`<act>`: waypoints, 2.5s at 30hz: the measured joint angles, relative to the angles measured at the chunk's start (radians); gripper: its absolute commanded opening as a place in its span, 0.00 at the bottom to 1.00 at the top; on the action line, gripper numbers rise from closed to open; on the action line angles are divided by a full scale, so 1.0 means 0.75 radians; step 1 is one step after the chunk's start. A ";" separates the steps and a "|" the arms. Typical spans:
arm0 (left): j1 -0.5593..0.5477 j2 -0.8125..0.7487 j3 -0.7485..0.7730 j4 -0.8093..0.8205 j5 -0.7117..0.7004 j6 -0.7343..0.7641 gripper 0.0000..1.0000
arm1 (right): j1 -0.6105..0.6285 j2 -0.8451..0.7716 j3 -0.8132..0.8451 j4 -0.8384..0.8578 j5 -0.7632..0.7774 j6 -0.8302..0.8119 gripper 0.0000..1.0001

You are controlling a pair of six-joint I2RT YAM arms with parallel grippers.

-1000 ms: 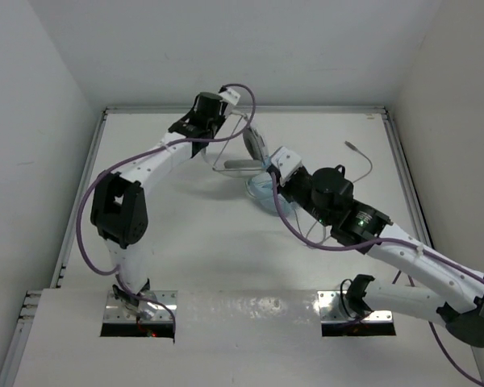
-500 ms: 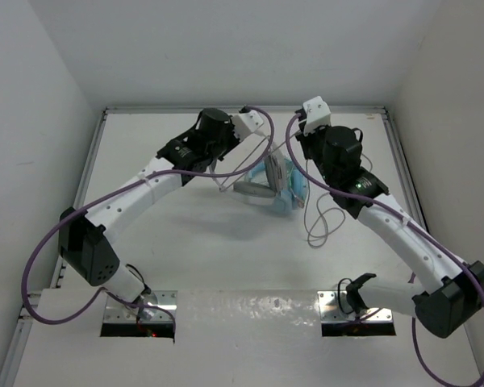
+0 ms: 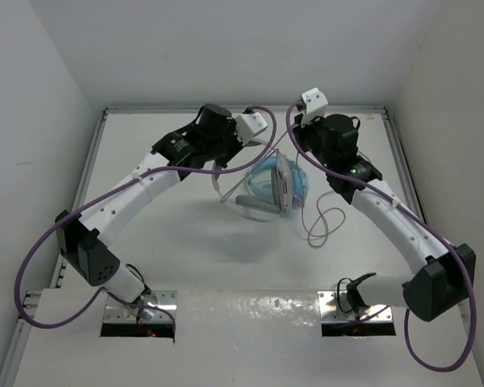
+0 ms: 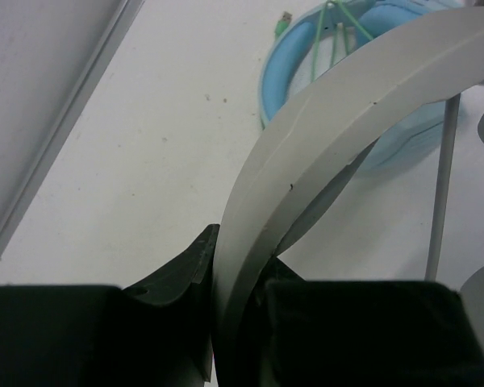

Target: Wrap the headphones

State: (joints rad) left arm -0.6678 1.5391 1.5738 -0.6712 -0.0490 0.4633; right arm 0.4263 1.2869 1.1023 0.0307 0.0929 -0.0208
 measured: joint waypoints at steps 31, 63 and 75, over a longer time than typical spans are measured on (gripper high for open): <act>0.021 0.152 1.245 -0.343 0.180 -0.465 0.00 | -0.077 -0.145 -0.933 0.594 -0.376 0.162 0.49; 0.332 0.418 1.151 0.042 -0.037 -0.703 0.00 | 0.759 -0.083 -0.504 0.111 -0.338 -0.130 0.00; 0.333 0.485 0.733 0.349 -0.435 -0.249 0.00 | 0.971 -0.218 -0.318 -0.121 -0.268 -0.271 0.00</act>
State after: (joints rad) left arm -0.4179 1.9030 2.1239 -0.4091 -0.3752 0.2768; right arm 1.1545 1.1233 0.8635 -0.0601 -0.1078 -0.2237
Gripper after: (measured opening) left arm 0.129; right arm 0.011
